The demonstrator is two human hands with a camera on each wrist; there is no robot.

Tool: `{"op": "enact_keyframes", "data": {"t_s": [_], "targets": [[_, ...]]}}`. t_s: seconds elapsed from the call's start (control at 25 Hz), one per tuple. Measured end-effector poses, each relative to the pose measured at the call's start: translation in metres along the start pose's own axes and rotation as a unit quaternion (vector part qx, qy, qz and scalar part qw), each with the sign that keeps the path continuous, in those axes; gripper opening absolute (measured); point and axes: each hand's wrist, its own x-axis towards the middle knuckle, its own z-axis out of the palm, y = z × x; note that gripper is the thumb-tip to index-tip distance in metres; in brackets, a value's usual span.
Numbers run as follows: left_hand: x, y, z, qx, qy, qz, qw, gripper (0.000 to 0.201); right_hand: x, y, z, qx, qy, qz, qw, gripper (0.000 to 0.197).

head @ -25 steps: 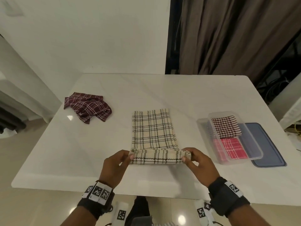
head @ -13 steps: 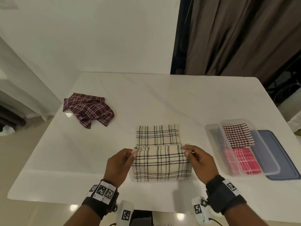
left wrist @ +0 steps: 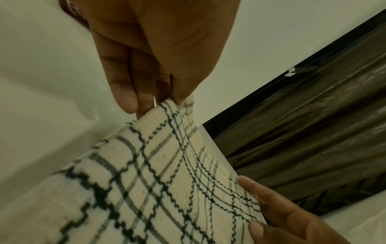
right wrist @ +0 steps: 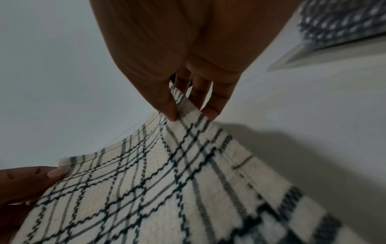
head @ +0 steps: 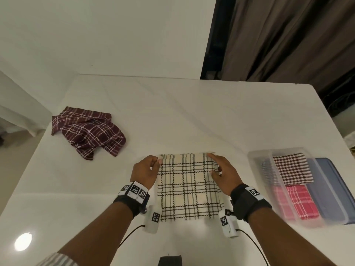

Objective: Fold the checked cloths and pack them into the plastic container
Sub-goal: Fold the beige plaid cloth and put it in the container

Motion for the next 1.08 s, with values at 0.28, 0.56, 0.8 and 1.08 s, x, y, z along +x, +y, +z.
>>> {"op": "enact_keyframes", "data": {"t_s": [0.28, 0.56, 0.8, 1.08], "targets": [[0.02, -0.013, 0.006, -0.035, -0.028, 0.013, 0.999, 0.031, 0.02, 0.009, 0.009, -0.016, -0.028, 0.03, 0.999, 0.079], [-0.013, 0.014, 0.021, 0.302, -0.174, 0.261, 0.9, 0.094, 0.008, -0.021, 0.036, -0.25, -0.178, -0.111, 0.945, 0.122], [-0.005, -0.01, 0.039, 0.412, -0.266, 0.199, 0.848, 0.155, 0.009, -0.014, 0.074, -0.384, -0.25, -0.132, 0.879, 0.145], [0.003, -0.027, 0.009, 0.421, -0.264, 0.231, 0.836, 0.155, -0.009, 0.02, 0.024, -0.422, -0.204, -0.083, 0.879, 0.129]]}}
